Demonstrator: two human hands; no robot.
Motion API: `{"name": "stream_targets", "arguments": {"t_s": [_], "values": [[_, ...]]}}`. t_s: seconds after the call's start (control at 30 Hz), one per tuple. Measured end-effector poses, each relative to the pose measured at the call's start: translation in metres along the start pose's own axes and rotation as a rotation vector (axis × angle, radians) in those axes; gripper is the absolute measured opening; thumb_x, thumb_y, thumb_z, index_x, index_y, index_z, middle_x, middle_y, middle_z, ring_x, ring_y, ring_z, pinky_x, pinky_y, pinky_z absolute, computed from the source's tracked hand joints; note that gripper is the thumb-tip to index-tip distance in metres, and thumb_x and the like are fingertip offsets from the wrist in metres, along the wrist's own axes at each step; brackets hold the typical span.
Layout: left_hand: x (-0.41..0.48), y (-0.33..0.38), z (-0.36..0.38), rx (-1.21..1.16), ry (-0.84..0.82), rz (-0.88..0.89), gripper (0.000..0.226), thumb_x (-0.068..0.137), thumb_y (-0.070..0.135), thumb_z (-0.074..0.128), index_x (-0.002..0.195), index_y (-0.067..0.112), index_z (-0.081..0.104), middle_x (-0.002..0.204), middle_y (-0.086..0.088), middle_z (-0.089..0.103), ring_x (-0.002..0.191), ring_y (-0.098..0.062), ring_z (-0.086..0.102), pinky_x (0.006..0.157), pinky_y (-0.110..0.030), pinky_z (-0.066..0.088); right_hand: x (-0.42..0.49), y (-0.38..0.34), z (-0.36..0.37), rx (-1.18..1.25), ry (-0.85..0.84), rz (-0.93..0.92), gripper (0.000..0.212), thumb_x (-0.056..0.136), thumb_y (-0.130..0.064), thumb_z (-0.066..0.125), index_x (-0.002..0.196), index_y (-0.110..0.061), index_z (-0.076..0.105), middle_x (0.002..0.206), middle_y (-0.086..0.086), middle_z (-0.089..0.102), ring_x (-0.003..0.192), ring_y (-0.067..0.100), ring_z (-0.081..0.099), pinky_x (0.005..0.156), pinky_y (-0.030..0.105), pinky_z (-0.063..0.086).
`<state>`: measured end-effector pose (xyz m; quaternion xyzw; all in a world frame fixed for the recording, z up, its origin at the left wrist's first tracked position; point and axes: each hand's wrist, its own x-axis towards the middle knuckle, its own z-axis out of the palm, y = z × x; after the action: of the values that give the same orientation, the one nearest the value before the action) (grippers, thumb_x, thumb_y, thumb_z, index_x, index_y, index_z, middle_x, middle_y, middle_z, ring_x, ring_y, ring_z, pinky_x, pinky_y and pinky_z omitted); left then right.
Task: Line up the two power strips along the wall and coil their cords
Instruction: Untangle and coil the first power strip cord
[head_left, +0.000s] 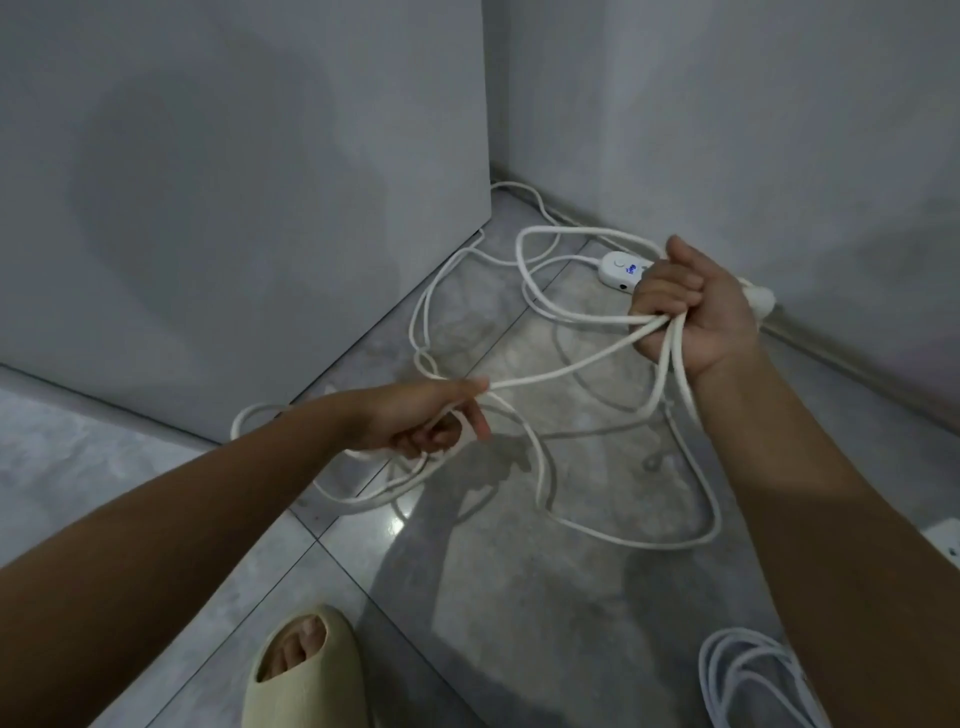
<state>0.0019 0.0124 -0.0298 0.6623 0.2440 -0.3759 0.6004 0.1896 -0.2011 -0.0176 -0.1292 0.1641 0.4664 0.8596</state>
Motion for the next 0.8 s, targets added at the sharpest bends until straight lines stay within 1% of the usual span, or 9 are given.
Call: {"name": "stream_targets", "arguments": {"t_s": [0.07,0.17,0.27,0.37,0.43,0.47,0.57,0.7,0.8], "values": [[0.008,0.0,-0.003,-0.023,0.219,0.089,0.074,0.092,0.067,0.021,0.098,0.009,0.067,0.051,0.002,0.045,0.04,-0.007,0.031,0.039,-0.016,0.021,-0.001,0.003,0.002,-0.138,-0.059,0.112,0.043,0.091,-0.019,0.05,0.05,-0.013,0.038,0.037,-0.003,0.038,0.029,0.01,0.037,0.032,0.019,0.029],[0.014,0.01,-0.007,-0.215,0.41,0.2,0.085,0.086,0.076,0.014,0.09,0.009,0.066,0.045,0.001,0.044,0.036,-0.01,0.033,0.038,-0.016,0.021,-0.004,0.007,0.008,-0.337,-0.063,0.147,0.043,0.093,-0.023,0.047,0.051,-0.016,0.038,0.036,-0.006,0.036,0.028,0.006,0.035,0.032,0.014,0.024],[0.011,0.025,-0.007,-0.271,0.538,0.341,0.08,0.088,0.074,0.016,0.08,0.009,0.062,0.042,0.004,0.04,0.036,-0.01,0.035,0.038,-0.017,0.023,-0.005,0.012,0.013,-0.386,-0.053,0.192,0.041,0.093,-0.023,0.046,0.055,-0.019,0.035,0.035,-0.006,0.035,0.027,0.007,0.031,0.03,0.015,0.024],[0.012,0.032,-0.002,-0.18,0.619,0.383,0.07,0.09,0.068,0.031,0.072,0.007,0.06,0.042,0.003,0.042,0.033,-0.007,0.037,0.038,-0.015,0.026,-0.004,0.024,0.013,-0.339,-0.167,0.382,0.04,0.098,-0.024,0.041,0.059,-0.012,0.043,0.038,-0.004,0.032,0.032,0.008,0.027,0.032,0.021,0.031],[0.017,0.026,0.003,-0.108,0.578,0.311,0.06,0.091,0.063,0.039,0.067,0.011,0.059,0.042,0.003,0.044,0.031,-0.005,0.037,0.036,-0.014,0.025,-0.007,0.033,0.015,-0.316,-0.239,0.507,0.041,0.1,-0.027,0.035,0.064,-0.01,0.045,0.04,-0.002,0.031,0.033,0.01,0.028,0.034,0.024,0.029],[0.019,0.02,0.006,-0.103,0.508,0.27,0.055,0.091,0.06,0.042,0.069,0.013,0.06,0.042,0.004,0.045,0.032,-0.004,0.037,0.036,-0.014,0.024,-0.009,0.038,0.017,-0.309,-0.286,0.557,0.041,0.1,-0.029,0.032,0.065,-0.011,0.043,0.039,-0.003,0.029,0.031,0.01,0.025,0.033,0.023,0.026],[0.022,0.003,0.014,-0.089,0.247,0.196,0.052,0.09,0.06,0.044,0.09,0.014,0.068,0.049,0.007,0.047,0.04,-0.006,0.034,0.04,-0.019,0.021,-0.017,0.057,0.022,-0.294,-0.462,0.681,0.037,0.1,-0.03,0.034,0.066,-0.015,0.037,0.035,-0.005,0.025,0.028,0.005,0.019,0.033,0.015,0.017],[0.018,0.007,0.009,-0.092,0.056,0.227,0.045,0.091,0.054,0.047,0.114,0.02,0.066,0.053,0.01,0.046,0.045,-0.007,0.024,0.043,-0.023,0.014,-0.024,0.066,0.033,-0.302,-0.603,0.677,0.038,0.099,-0.03,0.04,0.066,-0.013,0.038,0.034,-0.005,0.027,0.026,0.004,0.02,0.032,0.01,0.018],[0.013,0.017,0.004,-0.072,0.014,0.281,0.037,0.09,0.047,0.054,0.118,0.025,0.065,0.077,0.001,0.058,0.047,-0.005,0.024,0.047,-0.025,0.014,-0.026,0.066,0.044,-0.299,-0.623,0.642,0.038,0.098,-0.031,0.042,0.065,-0.012,0.039,0.033,-0.004,0.028,0.025,0.005,0.02,0.031,0.01,0.018]]}}
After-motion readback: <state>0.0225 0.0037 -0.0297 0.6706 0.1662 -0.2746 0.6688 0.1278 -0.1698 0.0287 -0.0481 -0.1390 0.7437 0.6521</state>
